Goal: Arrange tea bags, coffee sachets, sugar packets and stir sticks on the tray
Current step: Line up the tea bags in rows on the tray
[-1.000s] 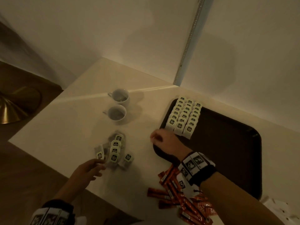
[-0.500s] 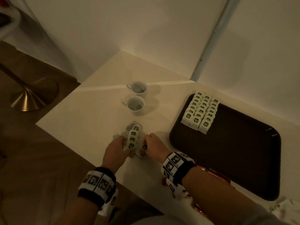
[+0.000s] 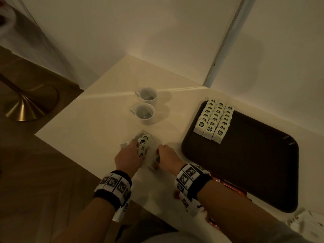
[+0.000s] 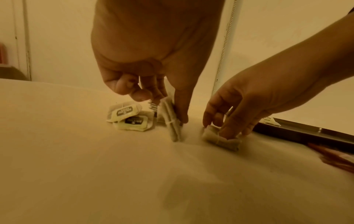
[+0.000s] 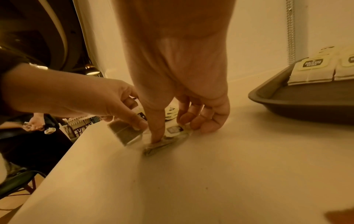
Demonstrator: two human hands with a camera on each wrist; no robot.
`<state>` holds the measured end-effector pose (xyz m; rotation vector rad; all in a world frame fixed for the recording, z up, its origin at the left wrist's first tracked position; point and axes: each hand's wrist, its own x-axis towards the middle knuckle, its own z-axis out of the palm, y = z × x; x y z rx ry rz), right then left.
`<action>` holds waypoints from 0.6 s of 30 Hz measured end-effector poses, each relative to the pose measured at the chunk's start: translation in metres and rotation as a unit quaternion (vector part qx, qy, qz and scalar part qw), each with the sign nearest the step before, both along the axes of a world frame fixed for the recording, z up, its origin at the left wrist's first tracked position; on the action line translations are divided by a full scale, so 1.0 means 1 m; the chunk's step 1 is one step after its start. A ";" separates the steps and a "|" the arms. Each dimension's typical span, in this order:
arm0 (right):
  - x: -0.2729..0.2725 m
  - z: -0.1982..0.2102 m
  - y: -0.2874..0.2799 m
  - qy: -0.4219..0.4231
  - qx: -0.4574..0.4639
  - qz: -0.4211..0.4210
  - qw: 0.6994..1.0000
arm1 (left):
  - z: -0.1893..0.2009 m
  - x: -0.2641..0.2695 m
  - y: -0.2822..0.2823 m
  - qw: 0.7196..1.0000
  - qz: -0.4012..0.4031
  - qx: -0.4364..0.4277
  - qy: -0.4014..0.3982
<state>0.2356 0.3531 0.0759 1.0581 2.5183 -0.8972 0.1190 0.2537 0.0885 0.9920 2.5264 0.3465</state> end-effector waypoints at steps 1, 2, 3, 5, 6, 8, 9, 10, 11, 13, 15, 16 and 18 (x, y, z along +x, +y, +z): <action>0.000 0.000 0.001 -0.003 0.005 0.003 1.000 | 0.000 -0.001 0.000 1.000 -0.005 0.000 0.005; 0.001 0.000 0.002 -0.006 0.011 0.006 1.000 | -0.001 -0.002 0.001 1.000 -0.013 0.002 0.012; 0.001 0.000 0.003 -0.006 0.015 0.009 1.000 | -0.001 -0.003 0.001 1.000 -0.022 0.005 0.017; 0.003 -0.001 0.005 -0.003 0.011 0.014 1.000 | -0.002 -0.006 0.002 0.999 -0.036 0.024 0.014; 0.004 0.000 0.006 0.000 0.003 0.016 1.000 | -0.001 -0.006 0.003 0.998 -0.043 0.047 0.010; 0.007 0.003 0.011 0.014 -0.021 0.014 1.000 | 0.003 -0.008 0.005 0.991 -0.052 0.116 -0.039; 0.010 0.006 0.015 0.023 -0.037 0.013 0.999 | 0.008 -0.009 0.006 0.981 -0.046 0.164 -0.090; 0.012 0.010 0.020 0.033 -0.055 0.016 0.998 | 0.014 -0.011 0.008 0.965 -0.036 0.207 -0.154; 0.014 0.016 0.026 0.047 -0.074 0.019 0.996 | 0.023 -0.011 0.011 0.947 -0.025 0.236 -0.215; 0.019 0.033 0.039 0.091 -0.120 0.009 0.988 | 0.036 -0.013 0.019 0.906 0.006 0.280 -0.317; 0.022 0.058 0.054 0.153 -0.160 -0.016 0.975 | 0.049 -0.012 0.031 0.854 0.053 0.319 -0.407; 0.023 0.071 0.062 0.182 -0.167 -0.026 0.969 | 0.055 -0.010 0.038 0.828 0.070 0.340 -0.440; 0.025 0.099 0.078 0.229 -0.169 -0.044 0.958 | 0.069 -0.006 0.055 0.803 0.085 0.355 -0.471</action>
